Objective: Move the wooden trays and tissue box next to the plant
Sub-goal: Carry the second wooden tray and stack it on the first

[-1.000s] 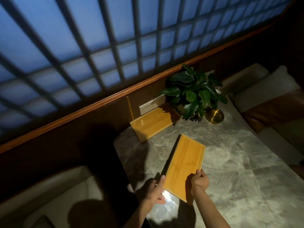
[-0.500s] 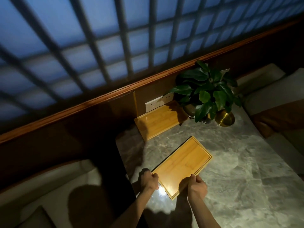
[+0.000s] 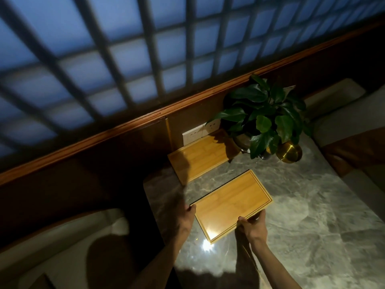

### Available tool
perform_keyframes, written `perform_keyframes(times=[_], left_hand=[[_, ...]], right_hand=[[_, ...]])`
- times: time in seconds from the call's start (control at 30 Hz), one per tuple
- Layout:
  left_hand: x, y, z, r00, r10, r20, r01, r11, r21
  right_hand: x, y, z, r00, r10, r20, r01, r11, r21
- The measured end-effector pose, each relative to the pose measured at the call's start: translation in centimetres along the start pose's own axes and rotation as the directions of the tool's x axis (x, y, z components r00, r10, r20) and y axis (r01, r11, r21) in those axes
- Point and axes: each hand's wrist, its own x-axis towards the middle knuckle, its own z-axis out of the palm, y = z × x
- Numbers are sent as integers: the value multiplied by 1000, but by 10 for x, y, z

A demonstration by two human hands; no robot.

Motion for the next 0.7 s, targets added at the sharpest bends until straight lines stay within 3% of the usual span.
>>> perform_keyframes(times=[0.13,0.3,0.4,0.7], left_hand=[[16,10,-13,965,135,-227,-141,990,-12],[34,11,-22,923,309,-229,-331,941,-69],[43,13,-24,918,333,-216,-369,916,-155],[55,13,-25,898,366,-245,-392,918,-65]], right_hand=[[12,-15,6,1000,-13,25,11,996,87],[22,-43,13,996,-35,78,30,997,64],[26,-52,19,997,-27,78,24,999,43],[26,-60,27,995,46,92,-58,990,127]])
